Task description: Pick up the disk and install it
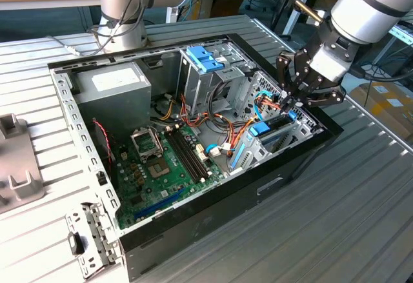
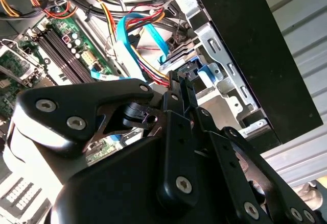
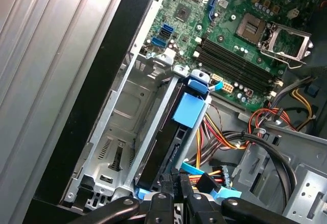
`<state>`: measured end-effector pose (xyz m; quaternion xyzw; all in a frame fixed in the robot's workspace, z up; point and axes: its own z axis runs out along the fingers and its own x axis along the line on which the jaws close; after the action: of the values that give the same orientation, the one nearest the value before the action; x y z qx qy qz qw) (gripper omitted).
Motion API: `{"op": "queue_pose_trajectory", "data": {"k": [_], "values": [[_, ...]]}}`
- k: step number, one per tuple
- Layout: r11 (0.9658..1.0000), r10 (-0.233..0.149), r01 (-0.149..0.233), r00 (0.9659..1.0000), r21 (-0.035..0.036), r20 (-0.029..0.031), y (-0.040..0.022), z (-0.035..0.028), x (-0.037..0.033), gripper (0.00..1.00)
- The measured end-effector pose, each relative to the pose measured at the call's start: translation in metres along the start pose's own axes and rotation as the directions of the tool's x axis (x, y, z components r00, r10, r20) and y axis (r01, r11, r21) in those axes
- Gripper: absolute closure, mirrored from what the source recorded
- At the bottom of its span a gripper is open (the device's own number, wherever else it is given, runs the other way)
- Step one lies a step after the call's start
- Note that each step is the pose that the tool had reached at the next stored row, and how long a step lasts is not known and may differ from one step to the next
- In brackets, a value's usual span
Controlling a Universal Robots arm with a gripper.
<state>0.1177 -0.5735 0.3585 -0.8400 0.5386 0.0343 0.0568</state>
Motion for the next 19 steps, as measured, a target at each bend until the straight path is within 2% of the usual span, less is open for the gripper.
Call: {"op": "queue_pose_trajectory", "data": {"k": [7, 8, 10, 11, 13, 17, 19], "values": [[0.9988, 0.049, -0.049, 0.9988, 0.0059, -0.0027, 0.0001, 0.0011, 0.0001, 0.83], [0.9979, 0.064, -0.064, 0.9979, 0.0078, -0.0035, 0.0001, 0.0013, 0.0001, 0.83], [0.9937, 0.111, -0.111, 0.9938, 0.0137, -0.0058, 0.0001, 0.0019, 0.0002, 0.83], [0.9923, 0.123, -0.123, 0.9924, 0.0151, -0.0063, 0.0002, 0.0021, 0.0003, 0.83], [0.9908, 0.135, -0.134, 0.9909, 0.0167, -0.0065, 0.0014, 0.0024, -0.0003, 0.83], [0.9902, 0.139, -0.138, 0.9903, 0.0172, -0.0068, 0.0065, 0.0029, -0.0025, 0.83], [0.9882, 0.152, -0.152, 0.9883, 0.0188, -0.0076, 0.0078, 0.004, -0.003, 0.83]]}}
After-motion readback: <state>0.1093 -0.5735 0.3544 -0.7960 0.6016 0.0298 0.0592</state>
